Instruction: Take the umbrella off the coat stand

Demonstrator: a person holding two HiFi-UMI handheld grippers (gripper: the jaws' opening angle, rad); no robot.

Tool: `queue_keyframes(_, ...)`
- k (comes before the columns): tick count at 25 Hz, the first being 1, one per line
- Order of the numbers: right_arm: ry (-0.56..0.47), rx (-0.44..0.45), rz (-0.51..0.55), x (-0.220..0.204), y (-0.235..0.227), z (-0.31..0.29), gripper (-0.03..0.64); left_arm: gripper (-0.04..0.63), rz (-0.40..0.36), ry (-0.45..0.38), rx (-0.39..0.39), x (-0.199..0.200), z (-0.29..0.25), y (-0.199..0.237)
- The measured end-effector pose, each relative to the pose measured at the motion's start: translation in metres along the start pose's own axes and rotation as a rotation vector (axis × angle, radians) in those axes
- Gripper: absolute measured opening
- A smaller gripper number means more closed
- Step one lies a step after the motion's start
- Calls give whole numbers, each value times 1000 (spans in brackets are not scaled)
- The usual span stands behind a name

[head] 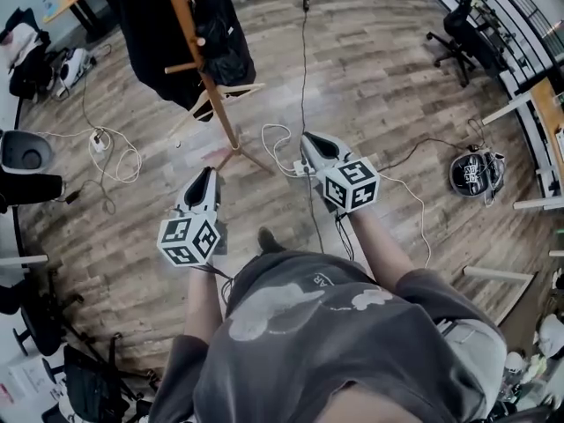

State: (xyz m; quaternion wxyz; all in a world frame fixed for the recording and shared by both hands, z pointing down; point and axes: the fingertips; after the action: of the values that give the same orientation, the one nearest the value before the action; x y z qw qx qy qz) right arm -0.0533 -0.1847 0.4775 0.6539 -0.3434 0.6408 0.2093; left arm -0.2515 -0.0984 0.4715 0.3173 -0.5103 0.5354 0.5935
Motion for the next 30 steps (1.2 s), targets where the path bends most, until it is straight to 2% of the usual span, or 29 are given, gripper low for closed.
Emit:
queue_keyframes(7, 7, -45, -16, 3, -5, -50, -2, 43, -18, 19, -88, 16, -44, 33)
queue_keyframes(16, 29, -93, -11, 3, -20, -70, -2, 44, -54, -9, -150, 38, -91, 39)
queue_keyframes(19, 28, -92, -2, 8, -28, -75, -2, 44, -43, -30, -137, 44, -104, 39)
queue_keyframes(25, 28, -51, 2, 17, -56, -89, -2, 95, -47, -43, -101, 50, -132, 23)
queue_keyframes(30, 27, 41, -2, 20, -82, -121, -2, 191, -54, -79, -58, 61, -168, 13)
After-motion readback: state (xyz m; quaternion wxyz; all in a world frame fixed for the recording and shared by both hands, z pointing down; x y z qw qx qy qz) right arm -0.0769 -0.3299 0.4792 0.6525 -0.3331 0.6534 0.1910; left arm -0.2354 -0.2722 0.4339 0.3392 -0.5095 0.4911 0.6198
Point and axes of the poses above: the fingertips, and each gripper's own axes: z backward along the fingers, y to its left, x out of its top, and after that the axes turned 12 degrees about -y, right-handed
